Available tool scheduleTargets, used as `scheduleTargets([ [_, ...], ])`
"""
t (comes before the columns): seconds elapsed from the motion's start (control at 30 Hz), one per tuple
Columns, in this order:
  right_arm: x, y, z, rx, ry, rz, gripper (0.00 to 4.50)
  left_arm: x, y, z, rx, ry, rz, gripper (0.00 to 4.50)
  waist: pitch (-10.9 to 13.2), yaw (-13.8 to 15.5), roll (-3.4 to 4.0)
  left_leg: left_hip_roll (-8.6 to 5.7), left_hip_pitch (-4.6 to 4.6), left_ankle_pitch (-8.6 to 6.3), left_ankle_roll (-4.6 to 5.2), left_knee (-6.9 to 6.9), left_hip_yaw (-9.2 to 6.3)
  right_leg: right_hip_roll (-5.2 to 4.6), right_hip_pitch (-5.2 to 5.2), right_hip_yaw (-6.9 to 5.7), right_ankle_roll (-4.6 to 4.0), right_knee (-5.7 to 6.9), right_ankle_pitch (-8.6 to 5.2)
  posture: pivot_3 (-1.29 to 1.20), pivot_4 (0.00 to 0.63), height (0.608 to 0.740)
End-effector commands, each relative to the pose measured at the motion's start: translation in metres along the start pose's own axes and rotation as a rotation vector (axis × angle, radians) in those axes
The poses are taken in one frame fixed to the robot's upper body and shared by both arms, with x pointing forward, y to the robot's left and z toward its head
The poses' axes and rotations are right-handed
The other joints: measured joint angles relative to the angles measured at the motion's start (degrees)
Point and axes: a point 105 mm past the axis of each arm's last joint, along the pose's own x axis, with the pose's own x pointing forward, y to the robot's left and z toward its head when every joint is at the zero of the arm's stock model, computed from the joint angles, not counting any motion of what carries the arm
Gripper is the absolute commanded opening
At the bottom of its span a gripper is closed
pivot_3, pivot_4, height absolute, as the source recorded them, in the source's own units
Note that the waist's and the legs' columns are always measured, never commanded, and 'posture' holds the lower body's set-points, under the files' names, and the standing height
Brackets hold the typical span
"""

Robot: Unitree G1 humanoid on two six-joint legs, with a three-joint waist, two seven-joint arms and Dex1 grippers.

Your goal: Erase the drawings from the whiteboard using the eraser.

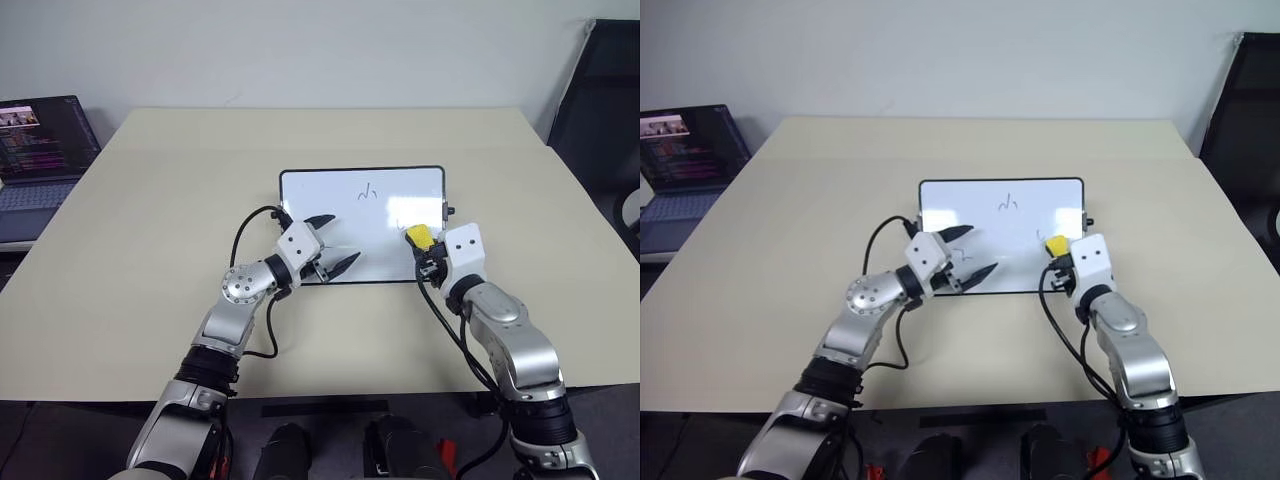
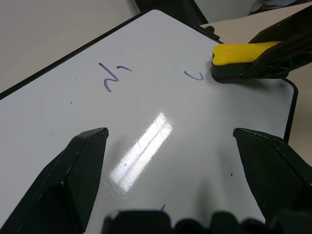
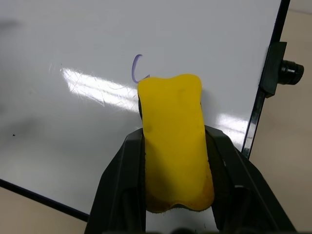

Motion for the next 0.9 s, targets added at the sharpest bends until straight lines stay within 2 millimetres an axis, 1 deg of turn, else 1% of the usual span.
scheduleTargets([
  [0.03, 0.009, -0.001, 0.028, 0.011, -0.123, -0.017, 1.23, 0.004, 0.005, 0.012, 0.033, -0.043, 0.015, 4.50, 0.0, 0.0, 0.00, 0.00, 0.00, 0.00, 0.00, 0.00, 0.00, 0.01, 0.00, -0.01, 0.00, -0.01, 0.00, 0.00, 0.150, 0.740],
  [0.13, 0.017, 0.005, 0.034, 0.013, -0.155, -0.009, 1.23, 0.004, 0.005, 0.012, 0.032, -0.045, 0.014, 4.50, 0.0, 0.0, 0.00, 0.00, -0.03, 0.00, 0.00, -0.06, -0.01, 0.07, -0.05, -0.03, -0.01, -0.04, 0.00, 0.00, 0.150, 0.740],
  [0.23, 0.023, 0.010, 0.033, 0.006, -0.146, 0.001, 1.23, 0.003, 0.006, 0.013, 0.035, -0.044, 0.017, 4.50, 0.0, 0.1, 0.01, 0.02, -0.09, 0.00, 0.00, -0.10, -0.04, 0.07, -0.08, -0.05, -0.03, -0.07, -0.02, 0.00, 0.150, 0.740],
  [0.37, 0.025, 0.015, 0.014, -0.033, -0.048, 0.025, 1.23, 0.000, 0.010, 0.012, 0.041, -0.038, 0.027, 4.50, 0.0, 0.1, 0.00, 0.04, -0.11, 0.00, 0.00, -0.07, -0.01, -0.02, -0.09, 0.00, -0.03, -0.06, -0.01, 0.00, 0.150, 0.740],
  [0.57, 0.017, 0.023, 0.009, -0.054, -0.024, 0.081, 1.23, -0.001, 0.009, 0.012, 0.039, -0.037, 0.035, 4.50, 0.0, 0.0, 0.00, 0.03, 0.01, 0.00, 0.00, -0.03, -0.02, 0.02, -0.02, -0.02, -0.03, 0.03, 0.00, 0.00, 0.150, 0.740],
  [0.63, 0.015, 0.019, 0.006, -0.053, -0.009, 0.067, 1.23, -0.002, 0.009, 0.012, 0.039, -0.036, 0.036, 4.50, 0.0, 0.0, 0.00, 0.03, 0.01, 0.00, 0.00, -0.03, -0.03, 0.07, -0.02, -0.03, -0.04, 0.02, 0.00, 0.00, 0.150, 0.740],
  [0.77, 0.014, 0.004, 0.004, -0.064, 0.005, 0.014, 1.23, -0.002, 0.010, 0.012, 0.039, -0.037, 0.039, 4.50, 0.0, 0.1, 0.00, 0.03, 0.01, 0.00, 0.00, -0.04, -0.03, 0.06, -0.02, -0.03, -0.04, 0.01, 0.00, 0.00, 0.150, 0.740],
  [0.83, 0.013, -0.007, 0.001, -0.080, 0.020, -0.031, 1.23, -0.001, 0.010, 0.012, 0.039, -0.037, 0.036, 4.50, 0.0, 0.1, 0.00, 0.03, 0.00, 0.00, 0.00, -0.02, -0.03, 0.04, -0.02, -0.02, -0.04, 0.01, 0.00, 0.00, 0.150, 0.740],
  [0.9, 0.012, -0.012, -0.002, -0.088, 0.030, -0.050, 1.23, -0.001, 0.010, 0.012, 0.040, -0.037, 0.035, 4.50, 0.0, 0.2, 0.00, 0.03, 0.00, 0.00, 0.00, 0.00, -0.03, 0.01, 0.00, -0.02, -0.03, 0.01, 0.00, 0.00, 0.150, 0.740],
])
